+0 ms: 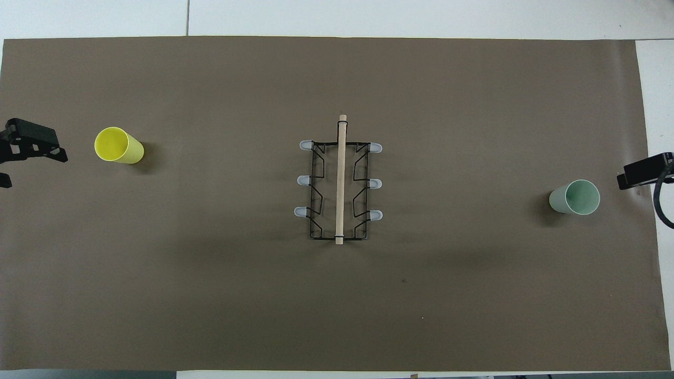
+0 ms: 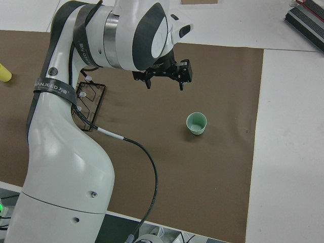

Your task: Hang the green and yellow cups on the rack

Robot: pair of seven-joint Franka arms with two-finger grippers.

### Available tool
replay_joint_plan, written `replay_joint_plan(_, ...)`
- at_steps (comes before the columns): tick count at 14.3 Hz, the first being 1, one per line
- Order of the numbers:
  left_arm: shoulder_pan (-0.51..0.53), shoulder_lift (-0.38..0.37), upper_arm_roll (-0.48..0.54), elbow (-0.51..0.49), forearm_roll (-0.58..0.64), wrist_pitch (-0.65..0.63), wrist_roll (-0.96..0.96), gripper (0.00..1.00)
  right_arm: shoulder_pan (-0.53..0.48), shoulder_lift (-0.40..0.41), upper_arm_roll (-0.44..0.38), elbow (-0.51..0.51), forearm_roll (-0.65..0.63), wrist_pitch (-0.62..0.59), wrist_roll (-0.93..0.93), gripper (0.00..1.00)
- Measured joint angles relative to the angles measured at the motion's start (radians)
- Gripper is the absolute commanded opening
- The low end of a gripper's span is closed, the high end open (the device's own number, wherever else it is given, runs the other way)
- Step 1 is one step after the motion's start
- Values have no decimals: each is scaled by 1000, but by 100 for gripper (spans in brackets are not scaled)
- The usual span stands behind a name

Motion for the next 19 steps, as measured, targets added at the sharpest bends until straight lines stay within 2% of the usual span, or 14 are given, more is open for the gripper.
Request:
replay_joint_plan(3, 87, 23, 3, -18, -36, 2, -98, 100, 0, 0, 0, -4, 0, -14, 0, 100)
replay_joint_plan(7, 147, 127, 4, -22, -142, 67, -302, 100, -6, 0, 0, -8, -11, -16, -29, 100)
replay_joint_plan(10, 196, 227, 5, -24, -250, 123, -435, 100, 51, 22, 11, -22, -153, -18, -137, 100)
replay_joint_plan(13, 238, 318, 5, -24, -396, 215, -601, 100, 179, 132, 30, -48, -355, -13, -163, 100)
replay_joint_plan(16, 289, 404, 6, -25, -526, 315, -698, 100, 264, 222, 40, -125, -485, 65, -187, 100)
replay_joint_plan(19, 301, 455, 4, -52, -582, 404, -840, 100, 305, 239, 41, -222, -574, 113, -298, 100)
